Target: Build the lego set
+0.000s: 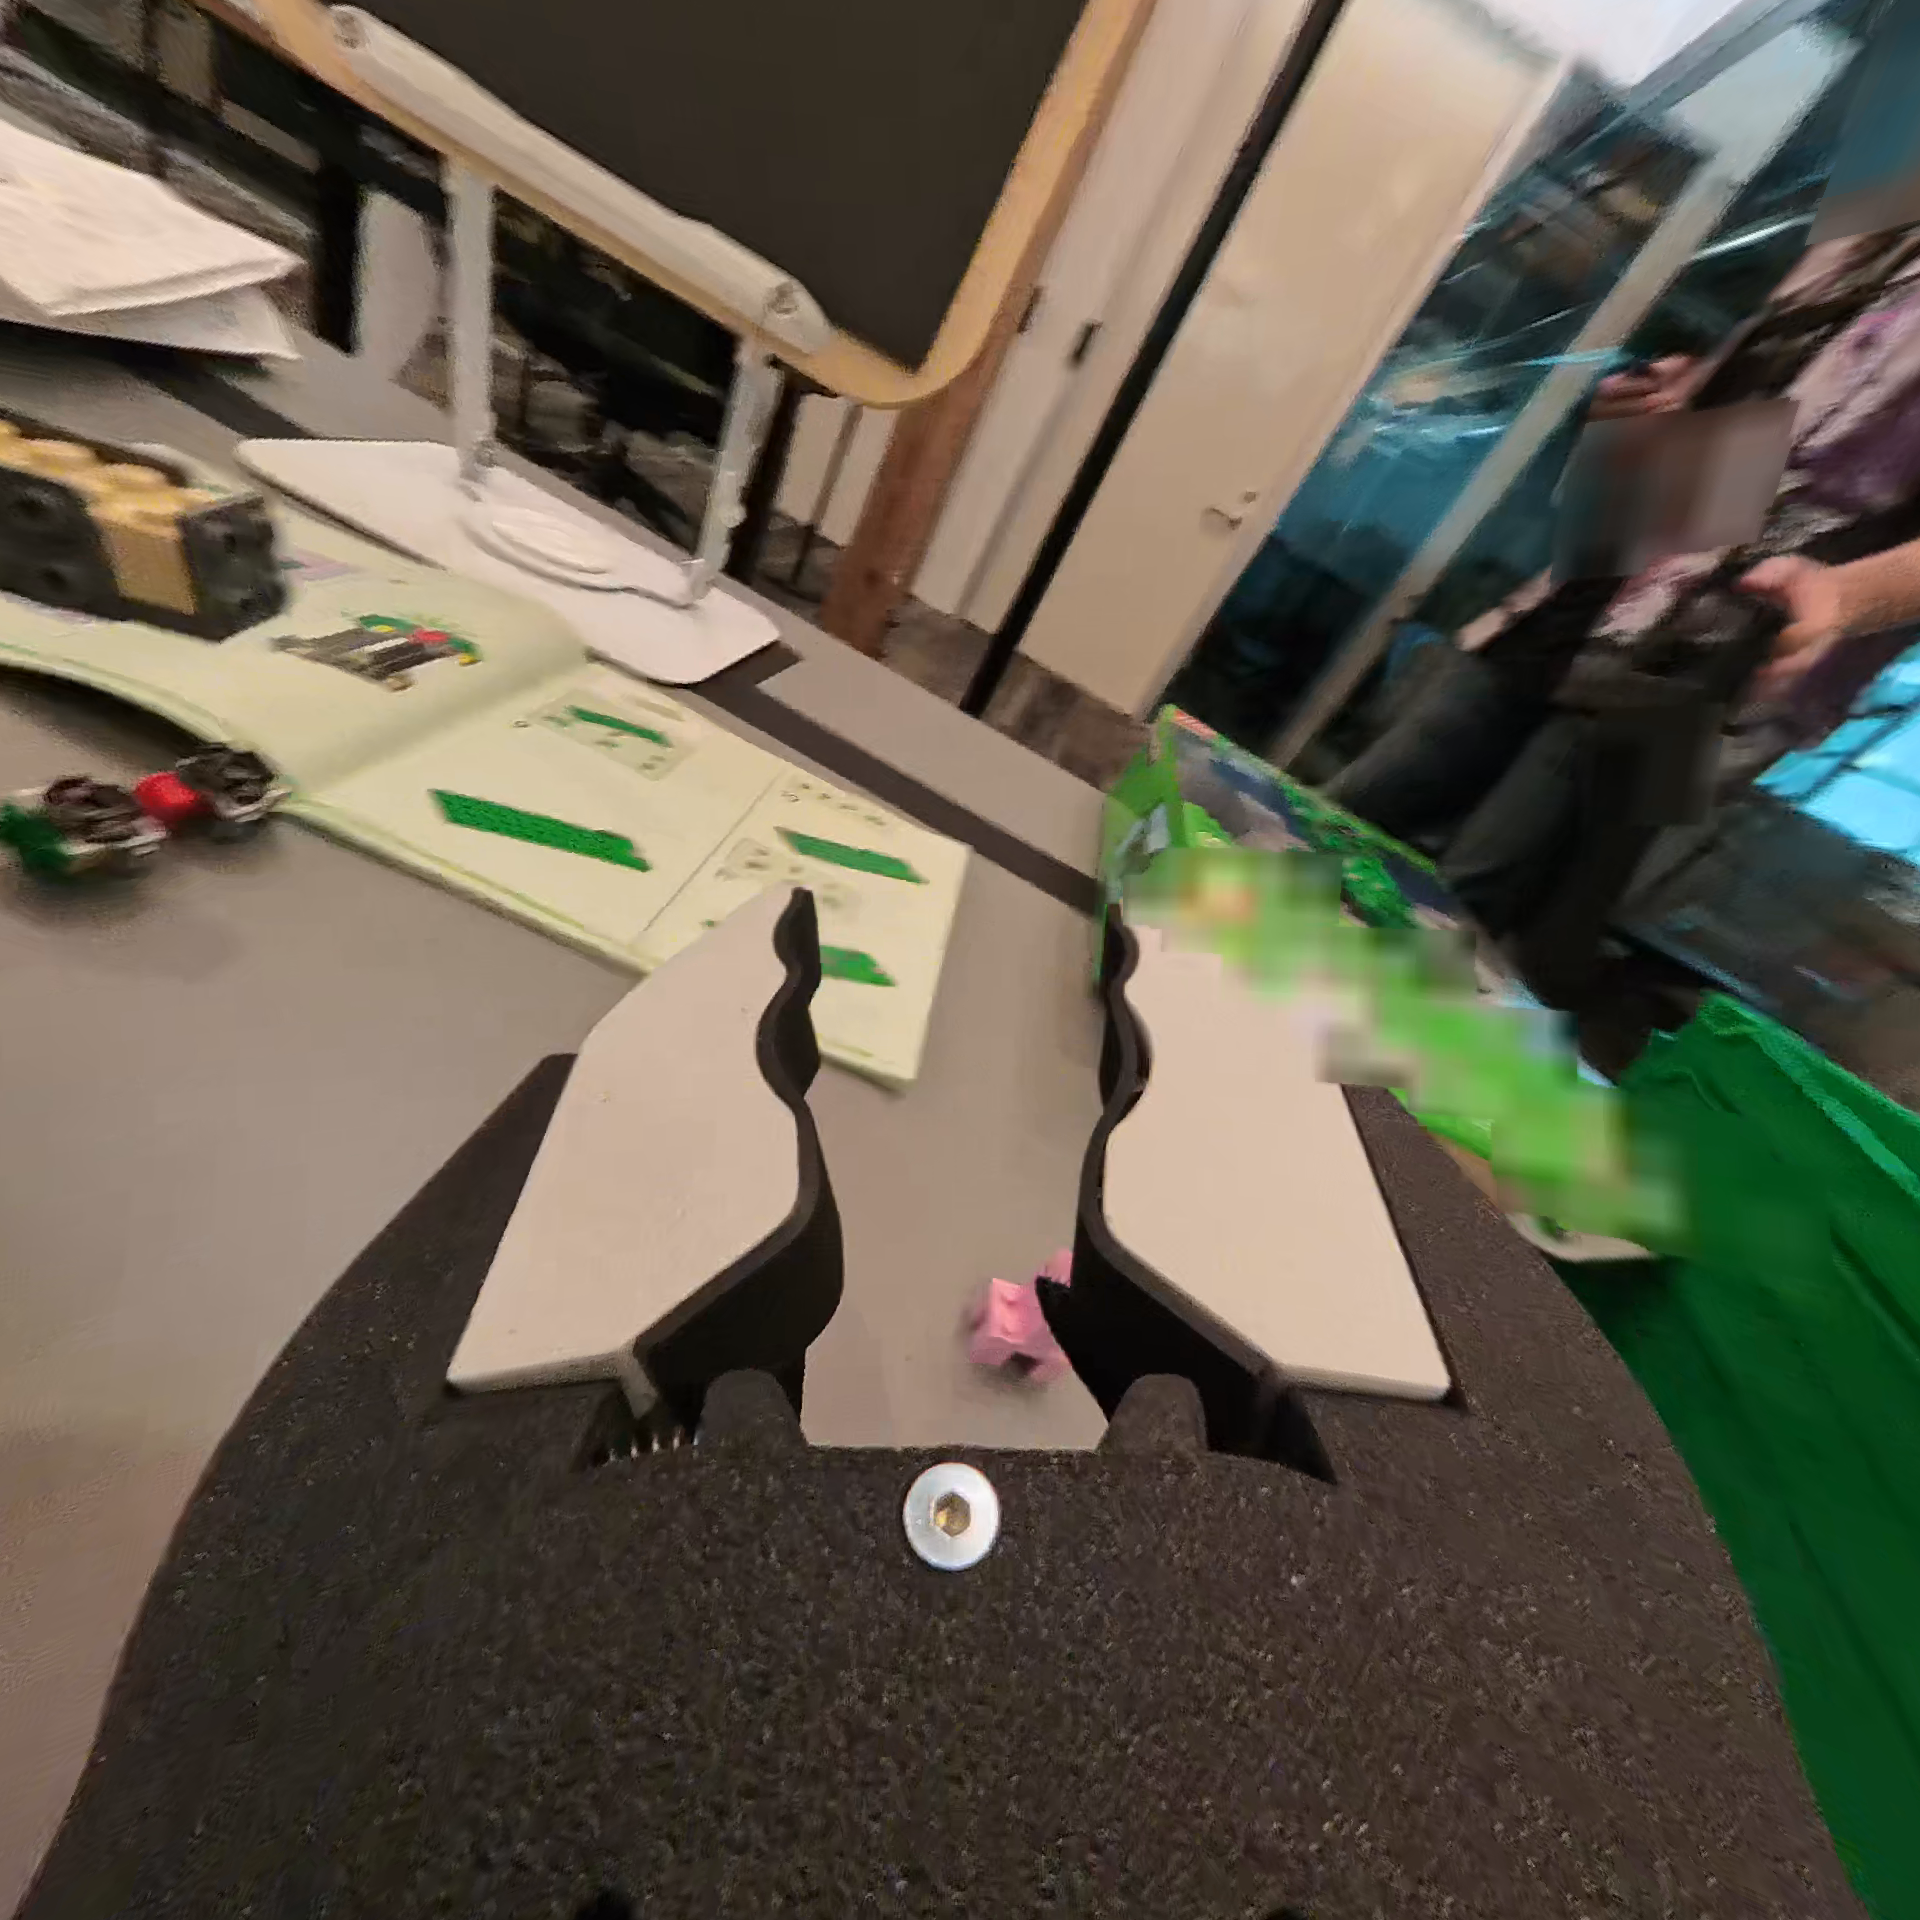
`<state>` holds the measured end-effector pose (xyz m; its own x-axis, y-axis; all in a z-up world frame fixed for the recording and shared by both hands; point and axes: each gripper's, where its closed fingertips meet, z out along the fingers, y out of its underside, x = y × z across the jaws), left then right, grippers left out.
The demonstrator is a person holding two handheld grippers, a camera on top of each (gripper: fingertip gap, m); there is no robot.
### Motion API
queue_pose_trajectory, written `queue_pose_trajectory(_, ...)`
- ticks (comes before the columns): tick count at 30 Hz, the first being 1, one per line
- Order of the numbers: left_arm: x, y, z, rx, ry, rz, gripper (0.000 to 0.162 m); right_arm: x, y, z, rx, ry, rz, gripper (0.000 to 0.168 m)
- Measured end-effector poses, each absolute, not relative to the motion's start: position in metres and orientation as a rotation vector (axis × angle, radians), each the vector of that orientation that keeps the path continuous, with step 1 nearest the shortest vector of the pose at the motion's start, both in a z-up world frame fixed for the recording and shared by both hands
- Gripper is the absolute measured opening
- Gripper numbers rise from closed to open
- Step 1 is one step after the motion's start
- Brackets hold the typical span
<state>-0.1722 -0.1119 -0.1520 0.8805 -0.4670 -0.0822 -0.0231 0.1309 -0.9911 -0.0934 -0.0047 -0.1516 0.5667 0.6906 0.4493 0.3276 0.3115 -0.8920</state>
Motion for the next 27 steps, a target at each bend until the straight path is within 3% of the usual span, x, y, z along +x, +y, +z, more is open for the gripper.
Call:
queue_pose_trajectory(5, -0.173, -0.112, -0.152, -1.415, 0.415, -0.354, 0.024, -0.116, -0.035, -0.198, -1.466, -1.349, 0.543, 0.027)
queue_pose_trajectory(15, -0.165, -0.116, -0.150, -1.394, 0.450, -0.392, 0.024, -0.109, -0.052, -0.257, -1.751, -1.732, 0.422, 0.022)
queue_pose_trajectory(18, -0.163, -0.117, -0.150, -1.392, 0.458, -0.420, 0.024, -0.117, -0.061, -0.239, -1.684, -1.685, 0.572, 0.025)
queue_pose_trajectory(22, -0.151, -0.127, -0.148, -1.358, 0.541, -0.582, 0.024, -0.138, -0.100, -0.173, -1.389, -1.523, 1.108, 0.034)
queue_pose_trajectory(25, -0.146, -0.133, -0.148, -1.351, 0.584, -0.700, 0.024, -0.134, -0.121, -0.157, -1.336, -1.512, 1.429, 0.052)
queue_pose_trajectory(27, -0.145, -0.135, -0.148, -1.352, 0.596, -0.777, 0.024, -0.130, -0.136, -0.148, -1.270, -1.511, 1.619, 0.050)
